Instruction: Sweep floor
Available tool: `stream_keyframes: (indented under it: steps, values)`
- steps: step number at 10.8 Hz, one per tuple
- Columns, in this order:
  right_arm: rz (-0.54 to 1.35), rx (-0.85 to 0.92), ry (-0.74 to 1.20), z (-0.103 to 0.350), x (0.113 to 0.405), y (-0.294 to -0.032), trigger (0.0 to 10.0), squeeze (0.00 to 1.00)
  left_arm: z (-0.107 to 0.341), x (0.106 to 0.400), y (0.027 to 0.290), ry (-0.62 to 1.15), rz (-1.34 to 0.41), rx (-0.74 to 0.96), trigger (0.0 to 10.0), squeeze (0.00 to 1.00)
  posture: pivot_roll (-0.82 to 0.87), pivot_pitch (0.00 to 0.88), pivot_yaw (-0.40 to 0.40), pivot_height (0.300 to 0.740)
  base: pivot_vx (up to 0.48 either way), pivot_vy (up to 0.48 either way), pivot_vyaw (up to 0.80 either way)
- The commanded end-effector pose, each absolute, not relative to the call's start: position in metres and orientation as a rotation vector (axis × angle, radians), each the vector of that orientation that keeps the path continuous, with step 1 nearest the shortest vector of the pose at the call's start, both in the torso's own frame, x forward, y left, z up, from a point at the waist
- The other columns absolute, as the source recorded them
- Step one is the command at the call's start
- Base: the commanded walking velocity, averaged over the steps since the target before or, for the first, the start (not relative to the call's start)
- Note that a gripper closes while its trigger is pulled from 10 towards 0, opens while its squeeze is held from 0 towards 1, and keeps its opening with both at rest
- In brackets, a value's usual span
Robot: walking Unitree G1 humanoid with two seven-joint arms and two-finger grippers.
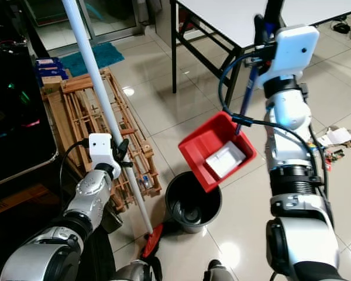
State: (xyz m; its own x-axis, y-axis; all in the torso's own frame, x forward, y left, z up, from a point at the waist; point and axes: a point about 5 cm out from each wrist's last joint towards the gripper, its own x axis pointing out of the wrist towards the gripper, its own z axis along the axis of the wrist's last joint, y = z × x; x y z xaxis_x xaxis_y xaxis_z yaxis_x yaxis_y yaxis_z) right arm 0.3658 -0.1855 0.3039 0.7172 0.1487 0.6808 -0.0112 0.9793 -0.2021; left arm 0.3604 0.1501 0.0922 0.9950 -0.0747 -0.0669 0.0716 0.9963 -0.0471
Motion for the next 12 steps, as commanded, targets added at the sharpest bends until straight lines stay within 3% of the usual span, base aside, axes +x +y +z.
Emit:
stream_keyframes:
  steps: [1,12]
  values:
    - [0.116,-0.22,-0.928,0.333,0.353,-0.175,10.0,0.0,0.093,0.359,0.152,0.051,-0.073,-0.036,10.0,0.0,-0.03,0.187,0.042,0.74,0.0,0.0,0.0]
    - [0.221,-0.291,-1.198,0.355,0.318,-0.132,10.0,0.0,0.094,0.36,0.151,0.048,-0.077,-0.035,10.0,0.0,-0.03,0.186,0.045,0.74,0.0,0.0,0.0]
